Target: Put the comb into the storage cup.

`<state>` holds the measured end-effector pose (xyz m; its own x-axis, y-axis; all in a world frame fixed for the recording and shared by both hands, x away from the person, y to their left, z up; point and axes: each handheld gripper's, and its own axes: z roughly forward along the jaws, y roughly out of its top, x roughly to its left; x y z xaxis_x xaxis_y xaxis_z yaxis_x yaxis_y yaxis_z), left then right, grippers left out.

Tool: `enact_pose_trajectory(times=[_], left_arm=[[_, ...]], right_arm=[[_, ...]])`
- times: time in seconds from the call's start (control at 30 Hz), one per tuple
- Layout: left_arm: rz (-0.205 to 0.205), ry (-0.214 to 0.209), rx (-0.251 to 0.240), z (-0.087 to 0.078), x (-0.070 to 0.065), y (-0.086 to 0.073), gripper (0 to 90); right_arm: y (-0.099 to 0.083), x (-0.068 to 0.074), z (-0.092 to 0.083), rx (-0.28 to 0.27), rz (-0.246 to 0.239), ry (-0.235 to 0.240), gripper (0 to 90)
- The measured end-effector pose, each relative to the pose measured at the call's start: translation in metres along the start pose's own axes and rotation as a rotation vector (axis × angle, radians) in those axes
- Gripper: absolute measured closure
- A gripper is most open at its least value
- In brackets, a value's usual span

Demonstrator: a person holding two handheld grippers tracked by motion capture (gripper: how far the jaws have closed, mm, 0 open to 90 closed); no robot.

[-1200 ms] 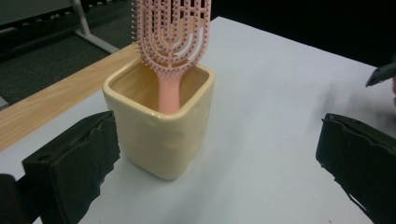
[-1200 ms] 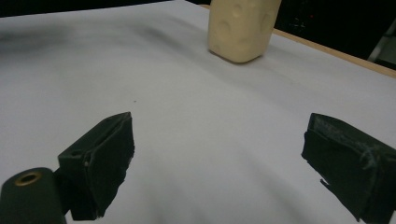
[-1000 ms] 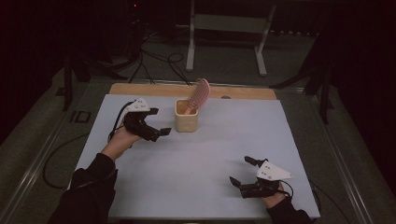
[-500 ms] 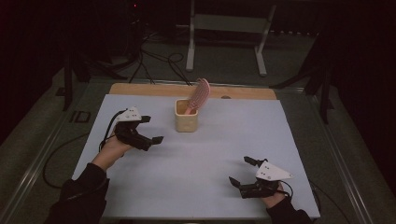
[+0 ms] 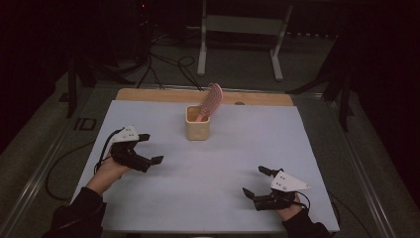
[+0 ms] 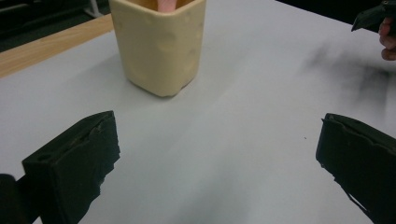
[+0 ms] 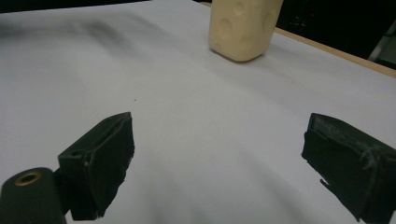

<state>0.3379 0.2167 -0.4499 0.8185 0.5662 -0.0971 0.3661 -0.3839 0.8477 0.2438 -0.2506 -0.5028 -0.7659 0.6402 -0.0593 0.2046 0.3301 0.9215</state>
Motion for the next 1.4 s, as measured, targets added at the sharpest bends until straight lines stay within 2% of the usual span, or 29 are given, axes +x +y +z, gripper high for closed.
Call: enact_pose_trajectory(times=[0.47,0.73,1.0,1.17,1.27,1.4], left_arm=[[-0.023,0.019,0.004,-0.015,-0.012,-0.034,0.0],[-0.05,0.058,0.003,-0.032,-0.017,-0.058,0.0],[-0.072,0.084,0.006,-0.04,-0.025,-0.079,0.0],[-0.086,0.102,0.001,-0.043,-0.03,-0.09,0.0],[-0.095,0.098,-0.004,-0.044,-0.033,-0.094,0.0],[-0.09,0.115,0.008,-0.045,-0.036,-0.098,0.0]], right_arm=[[0.0,-0.001,0.0,-0.001,0.001,0.0,8.8],[0.0,0.0,0.001,0.008,-0.006,0.002,8.8],[0.0,0.0,0.002,0.008,-0.01,0.004,8.8],[0.0,0.0,0.002,0.009,-0.006,0.003,8.8],[0.0,0.0,0.003,0.009,-0.007,0.005,8.8],[0.0,0.0,0.003,0.009,-0.01,0.004,8.8]])
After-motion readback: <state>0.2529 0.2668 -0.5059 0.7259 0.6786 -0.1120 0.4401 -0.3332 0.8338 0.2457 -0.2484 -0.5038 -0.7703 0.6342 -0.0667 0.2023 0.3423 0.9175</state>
